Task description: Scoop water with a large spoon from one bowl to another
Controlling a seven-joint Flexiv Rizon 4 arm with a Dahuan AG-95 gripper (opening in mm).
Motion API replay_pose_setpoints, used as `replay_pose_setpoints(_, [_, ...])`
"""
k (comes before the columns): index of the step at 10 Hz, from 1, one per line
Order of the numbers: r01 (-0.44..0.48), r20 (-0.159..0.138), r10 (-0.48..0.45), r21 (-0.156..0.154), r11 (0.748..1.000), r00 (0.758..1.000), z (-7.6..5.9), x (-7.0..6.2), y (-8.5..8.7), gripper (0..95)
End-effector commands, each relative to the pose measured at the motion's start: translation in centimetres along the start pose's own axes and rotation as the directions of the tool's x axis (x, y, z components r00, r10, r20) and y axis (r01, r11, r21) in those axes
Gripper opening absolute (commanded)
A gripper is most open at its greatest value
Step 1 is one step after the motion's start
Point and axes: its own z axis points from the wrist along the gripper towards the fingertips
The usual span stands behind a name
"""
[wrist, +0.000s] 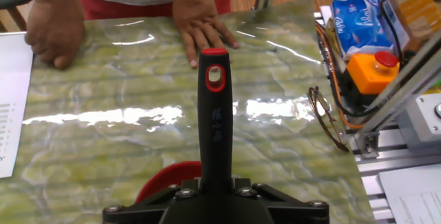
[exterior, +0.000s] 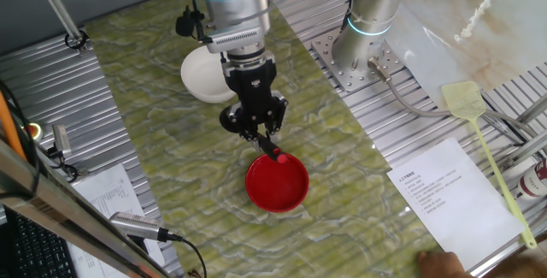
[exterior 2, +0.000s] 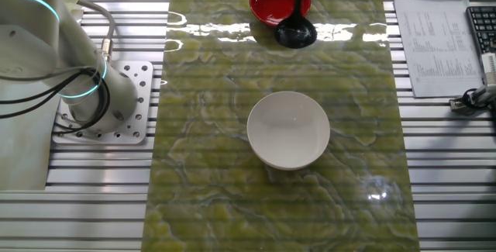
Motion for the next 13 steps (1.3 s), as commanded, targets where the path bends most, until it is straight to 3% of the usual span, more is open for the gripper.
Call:
replay_pose_setpoints(1, [0.001,-0.012,-0.001,0.008,1.0,1.0,0.0,0.1,-0.1,0.0])
replay_pose_setpoints(4, [0.06,-0.004,-0.06,0.004,0.998,0.998,0.0,0.1,-0.1,0.0])
replay_pose_setpoints(5, [0.084,-0.028,-0.084,0.004,0.996,0.996,0.0,0.1,-0.1,0.0])
replay_pose_setpoints(8, [0.105,-0.04,-0.105,0.003,0.994,0.994,0.0,0.1,-0.1,0.0])
replay_pose_setpoints(13, [0.094,-0.018,-0.094,0.001,0.996,0.995,0.9,-1.1,0.1,0.0])
